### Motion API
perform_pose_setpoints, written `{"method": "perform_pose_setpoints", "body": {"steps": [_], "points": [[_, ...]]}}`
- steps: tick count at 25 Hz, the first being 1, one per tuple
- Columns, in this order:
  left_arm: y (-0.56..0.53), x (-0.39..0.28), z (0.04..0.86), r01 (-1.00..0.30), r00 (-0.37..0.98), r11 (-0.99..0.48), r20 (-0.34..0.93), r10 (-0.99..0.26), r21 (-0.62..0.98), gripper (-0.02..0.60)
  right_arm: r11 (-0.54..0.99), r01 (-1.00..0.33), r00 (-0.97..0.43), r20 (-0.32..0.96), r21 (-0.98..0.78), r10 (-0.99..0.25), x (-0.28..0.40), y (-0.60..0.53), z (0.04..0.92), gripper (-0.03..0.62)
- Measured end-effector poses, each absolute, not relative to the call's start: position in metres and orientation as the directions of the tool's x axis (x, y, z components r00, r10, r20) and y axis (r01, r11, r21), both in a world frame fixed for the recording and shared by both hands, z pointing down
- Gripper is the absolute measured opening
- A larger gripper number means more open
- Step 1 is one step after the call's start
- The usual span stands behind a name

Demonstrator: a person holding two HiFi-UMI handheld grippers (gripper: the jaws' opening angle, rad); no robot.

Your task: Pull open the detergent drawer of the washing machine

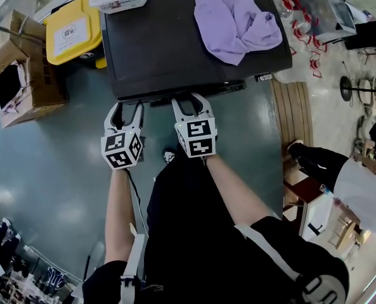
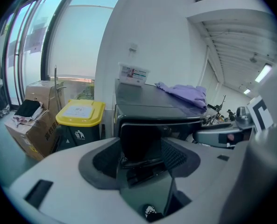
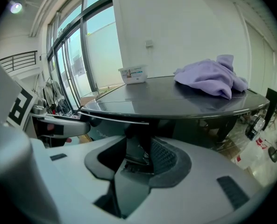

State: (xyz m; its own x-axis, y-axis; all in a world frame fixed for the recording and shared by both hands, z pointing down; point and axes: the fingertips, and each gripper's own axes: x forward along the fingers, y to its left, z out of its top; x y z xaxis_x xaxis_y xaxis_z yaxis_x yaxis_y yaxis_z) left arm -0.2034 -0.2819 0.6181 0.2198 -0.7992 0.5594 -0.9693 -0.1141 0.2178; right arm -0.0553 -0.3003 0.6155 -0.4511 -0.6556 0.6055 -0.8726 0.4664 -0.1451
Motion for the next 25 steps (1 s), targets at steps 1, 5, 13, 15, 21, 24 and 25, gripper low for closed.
{"method": "perform_pose_setpoints", "body": {"steps": [1, 5, 13, 15, 21, 24, 25], "points": [[-0.282, -0.203, 0.618, -0.970, 0.219, -0.113, 0.559, -0.800, 0.217, 0.267, 0.467, -0.873, -0.451, 0.606, -0.145, -0.656, -0.055, -0.300, 0.615, 0.152], [-0.281, -0.203, 0.617, -0.970, 0.216, -0.111, 0.559, -0.801, 0.216, 0.267, 0.468, -0.872, -0.450, 0.606, -0.141, -0.656, -0.055, -0.299, 0.615, 0.152], [-0.268, -0.202, 0.619, -0.974, 0.205, -0.110, 0.562, -0.802, 0.199, 0.265, 0.469, -0.875, -0.441, 0.606, -0.124, -0.662, -0.053, -0.287, 0.615, 0.158], [-0.266, -0.201, 0.619, -0.975, 0.203, -0.111, 0.562, -0.802, 0.194, 0.265, 0.475, -0.872, -0.442, 0.610, -0.118, -0.658, -0.052, -0.285, 0.616, 0.158], [-0.259, -0.198, 0.620, -0.971, 0.227, -0.143, 0.535, -0.814, 0.193, 0.265, 0.509, -0.854, -0.463, 0.605, -0.109, -0.648, -0.049, -0.279, 0.617, 0.178], [-0.261, -0.198, 0.616, -0.959, 0.258, -0.158, 0.489, -0.833, 0.237, 0.265, 0.549, -0.831, -0.486, 0.595, -0.089, -0.639, -0.049, -0.283, 0.619, 0.220], [-0.263, -0.198, 0.616, -0.955, 0.268, -0.166, 0.478, -0.836, 0.245, 0.265, 0.561, -0.824, -0.493, 0.594, -0.083, -0.636, -0.049, -0.285, 0.620, 0.249]]}}
